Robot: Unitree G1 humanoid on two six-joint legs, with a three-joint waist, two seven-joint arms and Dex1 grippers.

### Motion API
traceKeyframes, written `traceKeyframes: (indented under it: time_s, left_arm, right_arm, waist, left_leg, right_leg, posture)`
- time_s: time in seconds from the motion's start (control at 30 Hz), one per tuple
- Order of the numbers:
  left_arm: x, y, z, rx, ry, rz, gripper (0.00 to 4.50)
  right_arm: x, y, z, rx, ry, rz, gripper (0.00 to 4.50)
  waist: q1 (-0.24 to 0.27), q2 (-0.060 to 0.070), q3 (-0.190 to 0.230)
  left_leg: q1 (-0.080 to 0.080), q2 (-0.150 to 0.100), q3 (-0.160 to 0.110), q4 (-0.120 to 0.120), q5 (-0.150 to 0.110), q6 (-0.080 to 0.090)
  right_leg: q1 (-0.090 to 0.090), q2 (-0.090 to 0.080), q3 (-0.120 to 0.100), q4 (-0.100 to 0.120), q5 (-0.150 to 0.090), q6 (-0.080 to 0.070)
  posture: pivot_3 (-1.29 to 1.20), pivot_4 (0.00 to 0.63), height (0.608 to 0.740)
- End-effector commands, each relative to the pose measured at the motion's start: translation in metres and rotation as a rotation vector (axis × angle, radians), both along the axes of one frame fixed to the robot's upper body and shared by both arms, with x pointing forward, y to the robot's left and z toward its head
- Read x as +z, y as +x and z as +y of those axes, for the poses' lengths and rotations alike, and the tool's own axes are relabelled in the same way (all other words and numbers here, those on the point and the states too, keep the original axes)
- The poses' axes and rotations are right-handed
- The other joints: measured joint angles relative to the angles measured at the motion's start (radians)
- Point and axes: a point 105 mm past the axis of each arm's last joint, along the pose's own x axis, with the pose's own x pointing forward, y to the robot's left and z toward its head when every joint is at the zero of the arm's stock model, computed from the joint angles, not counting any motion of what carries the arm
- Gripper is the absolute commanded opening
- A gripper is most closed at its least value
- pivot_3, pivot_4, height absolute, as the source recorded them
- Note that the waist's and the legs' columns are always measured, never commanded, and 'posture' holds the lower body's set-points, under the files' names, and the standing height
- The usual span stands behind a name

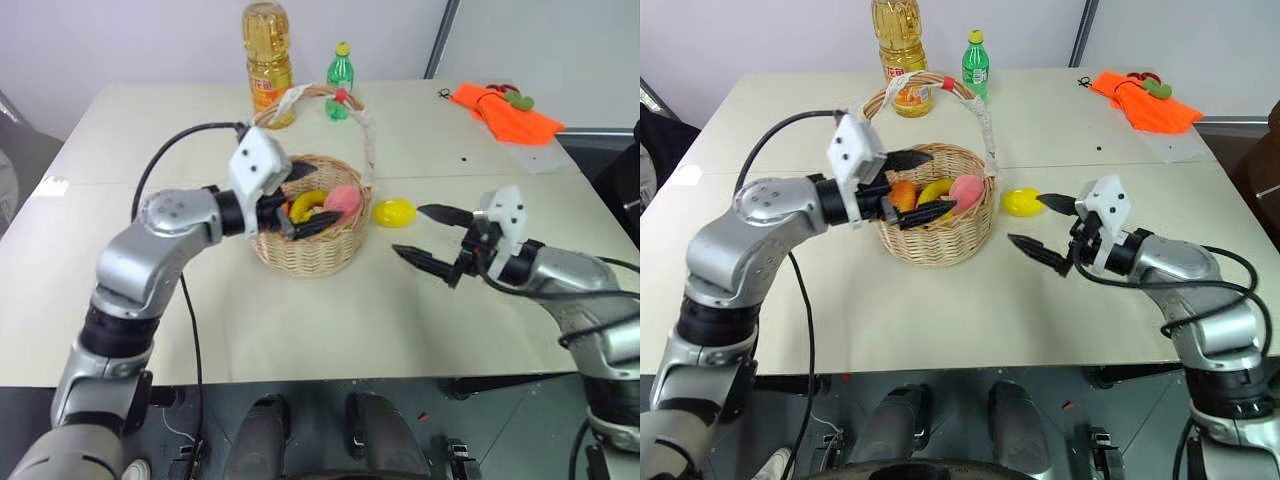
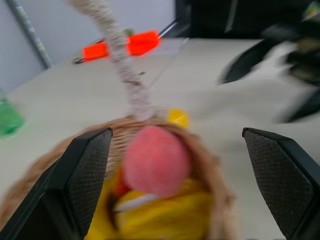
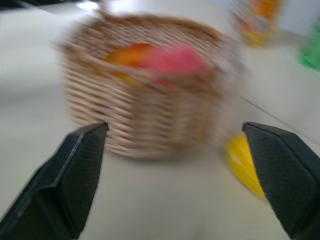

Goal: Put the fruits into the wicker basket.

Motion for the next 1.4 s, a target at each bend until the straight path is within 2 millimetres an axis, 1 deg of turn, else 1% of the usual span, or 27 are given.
traceKeyframes:
  time_s: [0.03,0.07,0.17,0.27,0.37,0.63,0.77,0.87,0.93,1.0,1.07,1.17,1.23,1.3,1.33,1.4]
  left_arm:
    - [-0.005,-0.023,0.029,-0.039,0.022,0.059,4.43]
    - [-0.012,-0.029,0.038,-0.038,0.039,0.089,4.43]
    - [-0.025,-0.040,0.060,0.003,0.066,0.166,4.43]
    - [-0.031,-0.048,0.069,0.021,0.089,0.178,4.43]
    - [-0.028,-0.048,0.070,0.042,0.069,0.166,4.43]
    - [-0.030,-0.051,0.062,0.022,0.060,0.169,4.43]
    - [-0.030,-0.049,0.062,0.024,0.060,0.170,4.43]
    - [-0.030,-0.048,0.063,0.034,0.059,0.172,4.50]
    - [-0.032,-0.048,0.065,0.046,0.060,0.176,4.50]
    - [-0.036,-0.046,0.070,0.074,0.063,0.183,4.50]
    - [-0.037,-0.041,0.077,0.115,0.052,0.175,4.50]
    - [-0.039,-0.037,0.084,0.154,0.032,0.157,4.50]
    - [-0.038,-0.037,0.087,0.158,-0.016,0.124,4.50]
    - [-0.036,-0.037,0.090,0.159,-0.066,0.093,4.50]
    - [-0.036,-0.037,0.092,0.160,-0.077,0.081,4.50]
    - [-0.039,-0.035,0.095,0.168,-0.102,0.073,4.50]
  right_arm:
    - [-0.003,0.024,-0.012,-0.121,-0.005,-0.042,4.50]
    - [-0.005,0.031,-0.013,-0.148,0.005,-0.045,4.50]
    - [-0.008,0.049,-0.014,-0.208,0.016,-0.050,4.50]
    - [-0.011,0.063,-0.011,-0.233,0.011,-0.048,4.50]
    - [-0.015,0.073,-0.009,-0.255,0.004,-0.028,4.50]
    - [-0.029,0.094,-0.001,-0.299,0.061,0.068,4.50]
    - [-0.032,0.098,0.003,-0.297,0.092,0.091,4.50]
    - [-0.029,0.099,0.003,-0.296,0.104,0.081,3.63]
    - [-0.026,0.098,0.002,-0.301,0.114,0.073,2.73]
    - [-0.021,0.093,-0.002,-0.303,0.112,0.057,2.73]
    - [-0.012,0.083,-0.006,-0.280,0.089,0.015,2.73]
    - [0.004,0.062,-0.015,-0.217,0.042,-0.053,2.73]
    - [0.018,0.038,-0.017,-0.113,0.002,-0.102,2.73]
    - [0.031,0.016,-0.010,-0.005,0.014,-0.111,2.73]
    - [0.034,0.011,-0.007,0.019,0.024,-0.105,2.73]
    - [0.046,-0.004,0.011,0.120,0.072,-0.096,2.73]
  waist:
    - [-0.010,0.001,0.000]
    - [-0.010,0.001,0.000]
    - [-0.005,0.002,0.000]
    - [0.002,0.002,0.000]
    - [0.007,0.002,0.000]
    - [-0.005,0.002,0.000]
    - [-0.005,0.002,0.000]
    - [-0.002,0.002,0.000]
    - [-0.001,0.002,0.000]
    - [-0.001,0.002,0.000]
    - [0.000,0.002,0.000]
    - [0.001,0.003,0.001]
    - [0.003,0.003,0.001]
    - [0.002,0.003,0.001]
    - [-0.001,0.003,0.001]
    - [-0.007,0.003,0.001]
  left_leg:
    - [0.000,0.000,0.001,0.000,0.000,0.000]
    - [0.001,0.001,0.002,-0.001,0.000,0.000]
    - [0.000,0.001,0.002,-0.001,0.000,0.000]
    - [0.000,0.001,0.002,0.000,0.000,0.000]
    - [0.000,0.000,0.001,0.000,0.000,0.000]
    - [0.000,0.000,0.002,0.000,0.000,0.000]
    - [0.000,0.000,0.002,0.000,0.000,0.000]
    - [0.000,0.000,0.002,0.000,0.000,0.000]
    - [0.000,0.000,0.002,0.001,0.000,0.000]
    - [0.000,0.000,0.002,0.001,0.000,0.000]
    - [0.000,0.000,0.002,0.000,0.000,0.000]
    - [0.000,0.000,0.002,-0.001,0.000,0.000]
    - [0.000,0.000,0.002,-0.001,0.000,0.000]
    - [0.000,0.000,0.003,-0.001,0.000,0.000]
    - [0.000,0.000,0.002,-0.001,0.000,0.000]
    - [0.001,0.002,0.004,0.000,0.000,0.000]
  right_leg:
    - [0.000,0.000,0.000,0.000,0.000,0.000]
    - [-0.001,0.001,0.001,0.001,0.000,0.000]
    - [-0.002,0.001,0.001,0.002,0.000,0.000]
    - [-0.002,0.001,0.001,0.003,0.000,-0.001]
    - [-0.001,-0.001,0.001,0.002,0.000,-0.001]
    - [-0.001,-0.001,0.001,0.002,0.000,0.000]
    - [-0.001,0.000,0.001,0.002,0.000,0.000]
    - [-0.001,-0.001,0.001,0.002,0.001,0.000]
    - [-0.001,-0.001,0.001,0.002,0.001,0.000]
    - [-0.001,-0.001,0.001,0.002,0.001,0.000]
    - [-0.001,-0.001,0.001,0.002,0.001,0.000]
    - [-0.002,-0.001,0.001,0.002,0.001,0.000]
    - [-0.002,-0.001,0.001,0.002,0.000,0.000]
    - [-0.002,-0.002,0.001,0.001,0.000,0.000]
    - [-0.001,-0.002,0.001,0.001,0.000,0.000]
    - [-0.001,-0.001,0.001,0.001,0.001,-0.002]
  posture:
    - [0.00,0.150,0.740]
    - [0.00,0.150,0.740]
    - [0.00,0.150,0.740]
    - [0.00,0.150,0.740]
    - [0.00,0.150,0.740]
    - [0.00,0.150,0.740]
    - [0.00,0.150,0.740]
    - [0.00,0.150,0.740]
    - [0.00,0.150,0.740]
    - [0.00,0.150,0.740]
    - [0.00,0.150,0.740]
    - [0.00,0.150,0.740]
    - [0.00,0.150,0.740]
    - [0.00,0.150,0.740]
    - [0.00,0.150,0.740]
    - [0.00,0.150,0.740]
